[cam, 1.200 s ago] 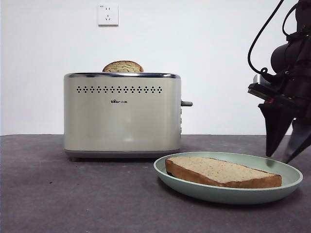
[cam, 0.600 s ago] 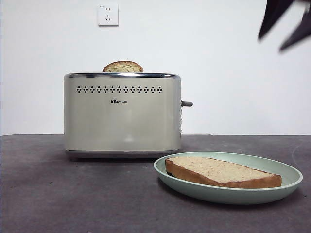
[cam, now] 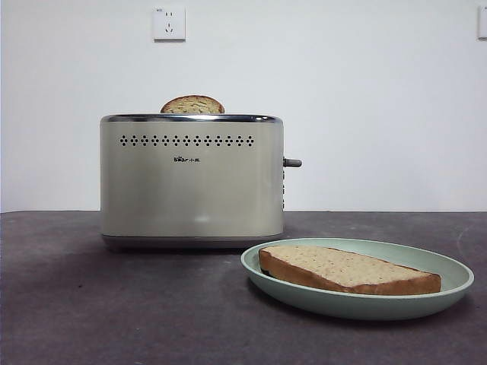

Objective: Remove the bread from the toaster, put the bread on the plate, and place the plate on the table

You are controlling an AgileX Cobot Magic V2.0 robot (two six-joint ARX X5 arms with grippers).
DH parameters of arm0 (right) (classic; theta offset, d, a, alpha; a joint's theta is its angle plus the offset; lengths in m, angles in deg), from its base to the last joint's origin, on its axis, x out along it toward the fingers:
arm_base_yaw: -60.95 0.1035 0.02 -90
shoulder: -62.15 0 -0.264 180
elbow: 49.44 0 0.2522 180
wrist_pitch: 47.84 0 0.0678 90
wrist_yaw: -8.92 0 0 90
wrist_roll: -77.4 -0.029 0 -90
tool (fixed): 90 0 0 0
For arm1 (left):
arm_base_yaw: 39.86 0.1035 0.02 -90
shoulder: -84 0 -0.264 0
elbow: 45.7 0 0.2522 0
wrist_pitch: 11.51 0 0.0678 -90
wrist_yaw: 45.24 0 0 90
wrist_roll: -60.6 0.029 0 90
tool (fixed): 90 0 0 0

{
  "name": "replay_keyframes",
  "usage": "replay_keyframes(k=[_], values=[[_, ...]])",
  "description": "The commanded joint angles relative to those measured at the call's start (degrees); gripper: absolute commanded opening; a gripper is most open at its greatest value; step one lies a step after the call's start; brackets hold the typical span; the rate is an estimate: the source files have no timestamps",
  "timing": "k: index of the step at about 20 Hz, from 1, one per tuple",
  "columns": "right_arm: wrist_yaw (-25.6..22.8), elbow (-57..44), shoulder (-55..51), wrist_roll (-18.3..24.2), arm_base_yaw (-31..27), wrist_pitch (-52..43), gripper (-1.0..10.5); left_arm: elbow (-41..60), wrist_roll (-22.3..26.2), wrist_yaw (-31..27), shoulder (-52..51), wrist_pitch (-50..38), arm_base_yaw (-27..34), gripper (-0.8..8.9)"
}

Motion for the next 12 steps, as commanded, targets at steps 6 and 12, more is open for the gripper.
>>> replay_keyframes(k=[6,12], values=[[0.0,-0.3,0.3,0.7,1.2,1.8,2.4,17.2,-2.0,0.0,-6.0,-22.6,-0.2,2.46],[0.0,-0.3,0.8,4.2,1.2,2.2,-0.1,19.6,-1.9,1.8,-5.9,-26.3,-0.2,-0.09]])
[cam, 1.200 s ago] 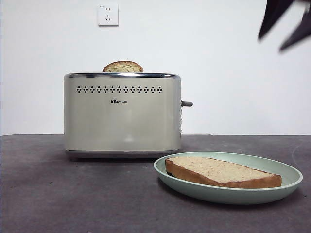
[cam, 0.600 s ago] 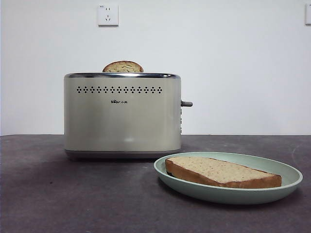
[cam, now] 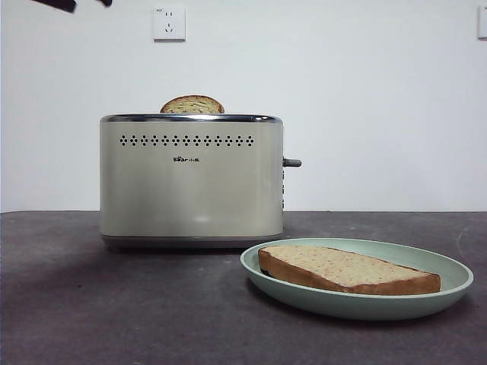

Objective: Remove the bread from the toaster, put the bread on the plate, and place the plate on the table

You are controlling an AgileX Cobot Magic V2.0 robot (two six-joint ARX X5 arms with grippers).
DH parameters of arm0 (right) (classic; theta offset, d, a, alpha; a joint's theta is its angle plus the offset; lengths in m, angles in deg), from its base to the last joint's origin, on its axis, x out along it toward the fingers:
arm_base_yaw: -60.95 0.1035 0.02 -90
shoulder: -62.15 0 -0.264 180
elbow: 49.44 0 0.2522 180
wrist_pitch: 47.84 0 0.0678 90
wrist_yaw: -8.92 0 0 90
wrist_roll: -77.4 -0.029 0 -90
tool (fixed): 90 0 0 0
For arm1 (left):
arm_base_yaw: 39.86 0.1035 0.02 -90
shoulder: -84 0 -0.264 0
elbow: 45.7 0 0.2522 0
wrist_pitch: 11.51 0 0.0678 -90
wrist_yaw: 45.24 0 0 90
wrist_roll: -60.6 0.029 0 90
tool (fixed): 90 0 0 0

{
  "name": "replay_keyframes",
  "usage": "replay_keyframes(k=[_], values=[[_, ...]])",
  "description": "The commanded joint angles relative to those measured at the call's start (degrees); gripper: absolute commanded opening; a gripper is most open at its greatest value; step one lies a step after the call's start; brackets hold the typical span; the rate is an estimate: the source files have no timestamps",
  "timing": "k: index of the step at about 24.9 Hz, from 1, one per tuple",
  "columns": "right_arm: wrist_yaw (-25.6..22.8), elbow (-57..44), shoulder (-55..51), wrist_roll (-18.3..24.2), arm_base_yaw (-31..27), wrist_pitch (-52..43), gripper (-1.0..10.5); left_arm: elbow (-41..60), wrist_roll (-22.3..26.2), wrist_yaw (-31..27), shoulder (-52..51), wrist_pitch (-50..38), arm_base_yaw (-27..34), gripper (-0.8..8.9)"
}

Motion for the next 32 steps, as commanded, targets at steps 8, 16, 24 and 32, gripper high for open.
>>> replay_keyframes(k=[8,16,24,32], values=[[-0.1,-0.3,1.0,-0.2,0.2,-0.2,0.0,0.1,-0.3,2.2,-0.3,-2.9,-0.2,-0.08],[-0.3,-0.3,1.0,-2.8,0.1,-0.5,0.0,0.1,-0.2,2.3,-0.3,1.7,-0.2,-0.04],[-0.4,-0.3,1.0,-2.8,0.1,-0.5,0.0,0.1,-0.2,2.3,-0.3,2.0,-0.2,-0.04],[-0.3,-0.3,1.0,-2.8,0.1,-0.4,0.0,0.2,0.9,2.1,-2.7,4.7,2.4,-0.04]])
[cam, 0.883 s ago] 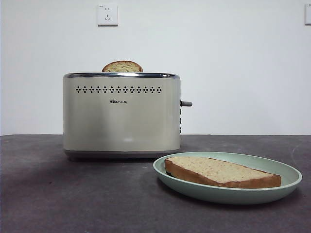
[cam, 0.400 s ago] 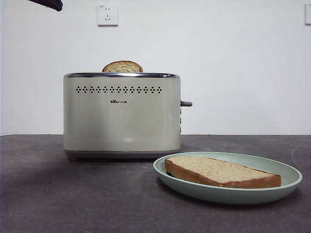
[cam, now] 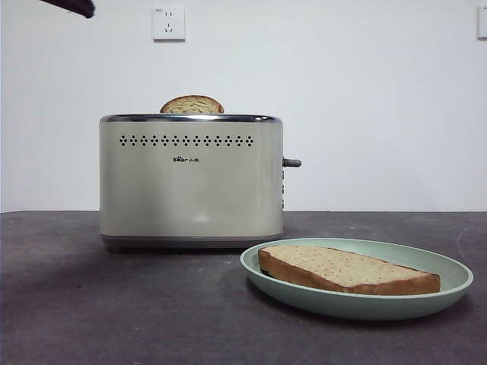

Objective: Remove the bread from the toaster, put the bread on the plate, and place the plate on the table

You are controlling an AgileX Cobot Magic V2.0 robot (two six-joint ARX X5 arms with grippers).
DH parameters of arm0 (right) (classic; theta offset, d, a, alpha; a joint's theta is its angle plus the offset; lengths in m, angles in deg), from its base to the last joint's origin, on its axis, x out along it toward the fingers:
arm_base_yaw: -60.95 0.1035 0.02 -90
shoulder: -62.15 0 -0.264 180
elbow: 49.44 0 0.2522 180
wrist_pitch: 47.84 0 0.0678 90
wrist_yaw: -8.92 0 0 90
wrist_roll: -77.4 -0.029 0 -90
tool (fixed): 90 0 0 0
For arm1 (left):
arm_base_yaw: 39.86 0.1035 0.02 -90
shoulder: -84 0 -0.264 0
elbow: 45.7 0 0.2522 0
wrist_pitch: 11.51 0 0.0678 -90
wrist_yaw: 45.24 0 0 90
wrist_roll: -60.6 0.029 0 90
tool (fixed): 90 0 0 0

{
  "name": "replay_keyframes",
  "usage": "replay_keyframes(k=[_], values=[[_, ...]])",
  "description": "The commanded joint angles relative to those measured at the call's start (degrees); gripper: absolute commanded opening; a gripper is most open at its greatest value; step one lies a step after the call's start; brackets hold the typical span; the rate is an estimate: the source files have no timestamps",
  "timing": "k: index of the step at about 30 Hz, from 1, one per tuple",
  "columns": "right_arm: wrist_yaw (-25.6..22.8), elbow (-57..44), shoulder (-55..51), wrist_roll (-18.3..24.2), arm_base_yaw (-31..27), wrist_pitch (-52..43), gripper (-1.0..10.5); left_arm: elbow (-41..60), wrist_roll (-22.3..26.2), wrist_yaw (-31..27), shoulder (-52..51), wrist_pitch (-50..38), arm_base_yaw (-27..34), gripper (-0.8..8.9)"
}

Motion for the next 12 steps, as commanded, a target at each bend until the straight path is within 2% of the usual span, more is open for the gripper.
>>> replay_keyframes(k=[1,6,12], values=[[-0.2,-0.3,0.1,-0.4,0.1,-0.3,0.0,0.4,-1.4,0.4,-2.1,1.6,2.4,-0.04],[-0.2,-0.3,0.1,-0.4,0.1,-0.3,0.0,5.7,-7.2,3.5,-7.0,0.3,9.5,-0.04],[-0.2,-0.3,0.1,-0.4,0.1,-0.3,0.0,22.2,-12.4,3.4,-19.8,-9.8,18.8,-0.04]])
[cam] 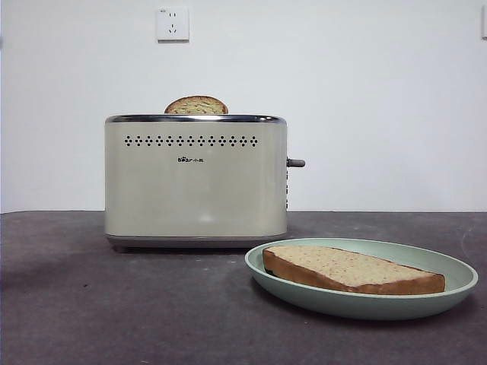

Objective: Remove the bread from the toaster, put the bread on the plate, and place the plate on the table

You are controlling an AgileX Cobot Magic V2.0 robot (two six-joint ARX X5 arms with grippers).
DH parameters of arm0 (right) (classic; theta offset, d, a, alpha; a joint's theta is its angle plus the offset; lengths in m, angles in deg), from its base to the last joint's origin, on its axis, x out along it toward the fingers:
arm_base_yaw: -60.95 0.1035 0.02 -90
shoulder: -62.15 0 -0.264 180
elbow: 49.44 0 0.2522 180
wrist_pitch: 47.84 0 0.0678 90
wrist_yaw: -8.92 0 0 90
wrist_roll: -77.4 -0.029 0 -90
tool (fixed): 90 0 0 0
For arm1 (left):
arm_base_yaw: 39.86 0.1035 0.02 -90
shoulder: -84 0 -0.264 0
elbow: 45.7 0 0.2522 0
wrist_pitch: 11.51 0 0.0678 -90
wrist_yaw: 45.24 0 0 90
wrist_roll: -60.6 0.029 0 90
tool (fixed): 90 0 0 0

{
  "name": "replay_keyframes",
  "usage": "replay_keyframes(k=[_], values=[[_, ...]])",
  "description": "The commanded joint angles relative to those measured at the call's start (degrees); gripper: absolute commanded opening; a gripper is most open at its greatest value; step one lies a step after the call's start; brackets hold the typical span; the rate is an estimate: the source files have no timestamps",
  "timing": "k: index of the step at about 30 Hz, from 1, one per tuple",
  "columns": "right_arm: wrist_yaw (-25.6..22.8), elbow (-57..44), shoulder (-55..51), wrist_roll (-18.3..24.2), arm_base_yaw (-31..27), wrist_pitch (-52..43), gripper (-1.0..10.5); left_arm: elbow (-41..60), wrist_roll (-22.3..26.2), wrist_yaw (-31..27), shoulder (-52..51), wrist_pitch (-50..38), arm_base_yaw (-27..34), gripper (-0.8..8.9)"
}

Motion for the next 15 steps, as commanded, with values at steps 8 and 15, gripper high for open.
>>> replay_keyframes(k=[8,15], values=[[-0.2,-0.3,0.1,-0.4,0.1,-0.3,0.0,20.0,-6.0,-0.2,-22.6,-5.6,11.2,-0.04],[-0.2,-0.3,0.1,-0.4,0.1,-0.3,0.0,25.6,-5.9,-0.3,-29.9,-5.6,13.0,-0.04]])
